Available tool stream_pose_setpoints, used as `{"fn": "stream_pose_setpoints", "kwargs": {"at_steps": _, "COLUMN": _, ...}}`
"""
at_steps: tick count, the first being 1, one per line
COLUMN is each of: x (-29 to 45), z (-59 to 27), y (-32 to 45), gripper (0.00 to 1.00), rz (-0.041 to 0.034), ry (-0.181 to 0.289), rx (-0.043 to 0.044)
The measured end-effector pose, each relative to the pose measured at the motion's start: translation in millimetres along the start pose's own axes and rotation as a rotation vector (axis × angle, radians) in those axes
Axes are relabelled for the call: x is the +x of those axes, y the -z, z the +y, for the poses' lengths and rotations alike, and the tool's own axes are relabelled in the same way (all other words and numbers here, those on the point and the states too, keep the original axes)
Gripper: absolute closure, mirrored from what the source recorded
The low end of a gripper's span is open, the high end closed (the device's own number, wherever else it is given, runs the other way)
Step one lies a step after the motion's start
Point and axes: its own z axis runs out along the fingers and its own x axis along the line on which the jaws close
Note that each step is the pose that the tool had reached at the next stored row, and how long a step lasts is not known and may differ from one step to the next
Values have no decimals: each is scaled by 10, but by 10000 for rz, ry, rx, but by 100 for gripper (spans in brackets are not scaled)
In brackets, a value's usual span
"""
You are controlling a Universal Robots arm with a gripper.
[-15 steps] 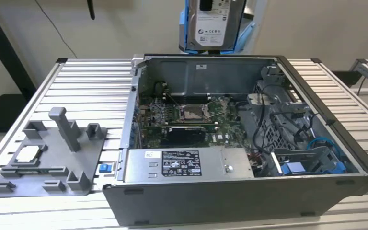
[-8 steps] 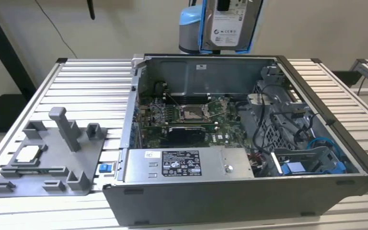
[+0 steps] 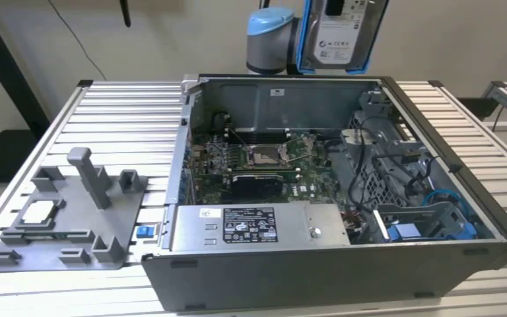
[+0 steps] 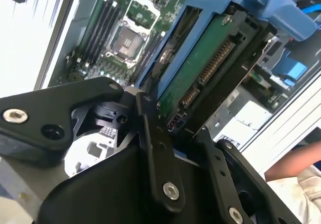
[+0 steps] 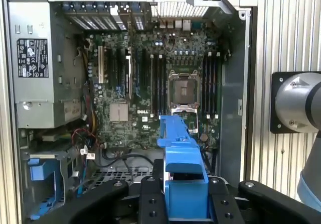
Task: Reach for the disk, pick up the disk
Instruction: 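Pick up the disk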
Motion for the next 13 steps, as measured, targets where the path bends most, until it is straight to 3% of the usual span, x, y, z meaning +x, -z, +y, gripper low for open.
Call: {"fn": "stream_pose_setpoints", "kwargs": {"at_steps": 13, "x": -17, "z": -592, "y": -11, "gripper": 100, "rz": 1, "ry": 1, "rx": 0}}
